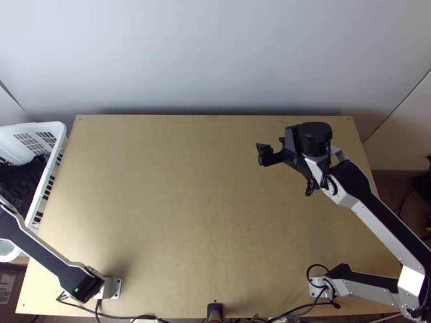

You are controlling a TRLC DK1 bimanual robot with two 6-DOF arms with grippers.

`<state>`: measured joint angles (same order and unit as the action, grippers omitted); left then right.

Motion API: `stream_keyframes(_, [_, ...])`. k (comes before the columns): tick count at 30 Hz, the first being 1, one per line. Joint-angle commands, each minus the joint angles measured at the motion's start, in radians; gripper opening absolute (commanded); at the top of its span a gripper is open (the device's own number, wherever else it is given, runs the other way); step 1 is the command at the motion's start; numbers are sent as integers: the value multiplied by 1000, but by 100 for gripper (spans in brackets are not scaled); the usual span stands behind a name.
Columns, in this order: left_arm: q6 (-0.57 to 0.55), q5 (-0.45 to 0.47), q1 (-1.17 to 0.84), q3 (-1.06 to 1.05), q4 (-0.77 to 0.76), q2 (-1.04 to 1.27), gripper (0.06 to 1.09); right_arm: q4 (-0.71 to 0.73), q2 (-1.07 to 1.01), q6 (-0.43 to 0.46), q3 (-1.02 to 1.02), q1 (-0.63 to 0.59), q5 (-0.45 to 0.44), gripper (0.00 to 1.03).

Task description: Fold the t-shirt

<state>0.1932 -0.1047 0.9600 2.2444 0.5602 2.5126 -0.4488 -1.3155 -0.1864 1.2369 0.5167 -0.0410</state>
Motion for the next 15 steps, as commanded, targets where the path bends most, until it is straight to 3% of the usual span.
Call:
stream_keyframes(1, [-66,157,-64,-51,271,-299,10,12,13,-1,-2,3,1,96])
stream_keyframes(6, [-86,275,-142,-54,474,-489,10,13,42,-5,-22,3,1,96])
stream_keyframes(10, [-166,350,-225,-43,484,-681,10,15,101,1,-80,-1,1,96])
stream_keyframes(15, [-225,372,-307,-29,469,-773,10,41,150,-2,-132,-10,1,96])
